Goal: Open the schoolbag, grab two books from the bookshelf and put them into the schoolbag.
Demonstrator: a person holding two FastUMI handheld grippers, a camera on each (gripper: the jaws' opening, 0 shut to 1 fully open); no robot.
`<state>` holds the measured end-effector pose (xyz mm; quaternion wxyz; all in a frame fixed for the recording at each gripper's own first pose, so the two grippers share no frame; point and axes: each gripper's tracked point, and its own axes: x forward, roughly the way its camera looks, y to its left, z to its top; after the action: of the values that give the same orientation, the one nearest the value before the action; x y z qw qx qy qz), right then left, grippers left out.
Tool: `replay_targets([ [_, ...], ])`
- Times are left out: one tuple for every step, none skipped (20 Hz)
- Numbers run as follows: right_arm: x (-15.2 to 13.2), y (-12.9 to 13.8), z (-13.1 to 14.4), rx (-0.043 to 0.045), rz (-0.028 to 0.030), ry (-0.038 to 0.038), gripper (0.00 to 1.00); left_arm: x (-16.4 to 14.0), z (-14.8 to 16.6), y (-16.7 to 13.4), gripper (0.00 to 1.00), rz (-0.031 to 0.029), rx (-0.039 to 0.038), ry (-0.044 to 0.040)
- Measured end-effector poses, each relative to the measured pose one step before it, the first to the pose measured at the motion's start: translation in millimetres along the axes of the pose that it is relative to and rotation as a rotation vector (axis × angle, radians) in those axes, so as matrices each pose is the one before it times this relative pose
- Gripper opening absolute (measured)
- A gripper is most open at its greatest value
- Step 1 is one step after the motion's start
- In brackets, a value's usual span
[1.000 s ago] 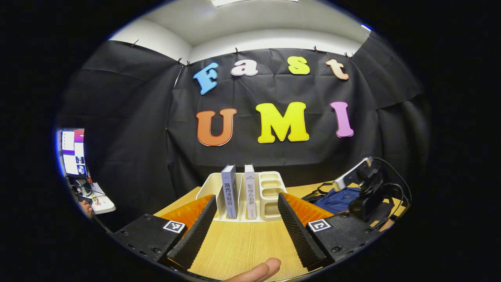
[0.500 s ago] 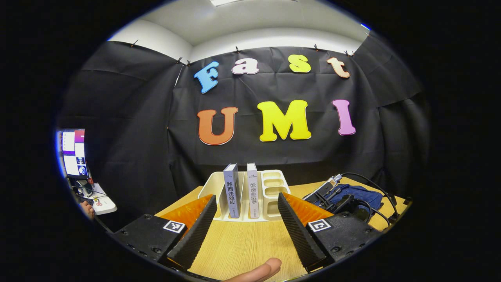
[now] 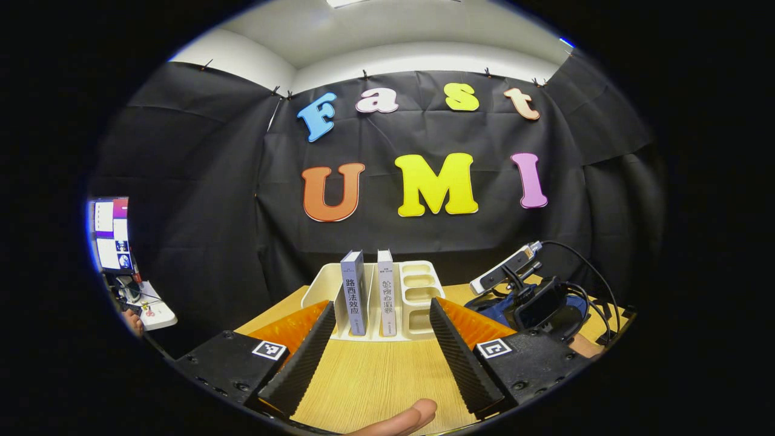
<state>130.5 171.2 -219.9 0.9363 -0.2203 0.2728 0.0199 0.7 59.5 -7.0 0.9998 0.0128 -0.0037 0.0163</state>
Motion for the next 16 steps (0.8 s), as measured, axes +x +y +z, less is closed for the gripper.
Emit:
replay_targets([
  [0.38,-2.54,1.17,0.01234,-0.00279,0.00742,0.63,-0.39,-0.51,-0.28,0.98,-0.00089,-0.00086,-0.00001],
  [2.57,-2.05,-3.03,0.01026,-0.00696,0.02322,0.48,0.95,0.47,-0.96,0.98,0.00001,-0.00107,0.00251],
  [4.48,1.20,-1.69,0.00924,0.00733,0.01497,0.33,0.63,-1.44,0.06,0.98,0.00133,-0.00203,0.00072],
  [1.69,2.78,0.48,0.00437,0.02066,0.00971,0.29,0.59,0.61,-1.68,0.98,-0.00152,-0.00231,0.00043],
  [2.45,1.63,-1.99,0.00177,0.01900,0.00251,0.29,0.66,-0.67,0.10,0.98,0.00333,-0.00511,0.00100],
  [-3.81,-7.44,7.80,0.00580,-0.00341,-0.00841,0.25,0.81,-0.32,-1.17,0.98,0.00456,-0.00497,0.00521],
  [2.91,0.84,-0.03,0.01242,0.02005,-0.01146,0.12,1.23,-4.47,-4.58,0.98,-0.00456,-0.00017,0.01028],
  [-1.15,-2.39,1.91,0.01678,0.02187,0.00117,0.08,1.82,-2.49,-4.78,0.98,-0.00926,0.00603,0.00839],
  [1.58,-6.19,0.51,0.01403,0.01283,0.00360,0.08,1.00,-0.53,-3.13,0.98,-0.00414,0.00616,0.00105],
  [-12.78,-5.93,5.95,0.02668,0.01453,0.00290,0.01,1.34,-0.57,-1.85,0.98,0.00017,0.00072,0.00125],
  [9.62,-5.16,-0.52,-0.00941,0.01672,-0.00204,0.01,2.45,-4.67,-2.43,0.98,0.00047,-0.00765,0.01176],
  [-0.47,-8.03,4.70,-0.00756,0.00590,-0.01009,0.01,4.28,-3.65,-3.16,0.98,-0.00387,-0.00425,0.00965],
  [-2.23,-5.66,2.94,-0.00594,0.00865,-0.01114,0.01,3.93,-4.02,-2.18,0.98,0.00139,-0.00703,0.00975],
  [-1.72,-5.93,3.79,0.00048,0.01178,-0.00936,0.00,3.21,-4.52,-1.05,0.98,0.00557,-0.00470,0.01845],
  [-2.14,-4.83,3.64,0.00647,0.01896,-0.00826,0.01,2.93,-4.85,-1.75,0.98,0.00456,-0.00496,0.01800],
  [-2.10,-6.20,4.45,0.01481,0.01558,-0.00915,0.00,2.99,-3.51,-3.81,0.99,-0.00347,0.00104,0.01104],
])
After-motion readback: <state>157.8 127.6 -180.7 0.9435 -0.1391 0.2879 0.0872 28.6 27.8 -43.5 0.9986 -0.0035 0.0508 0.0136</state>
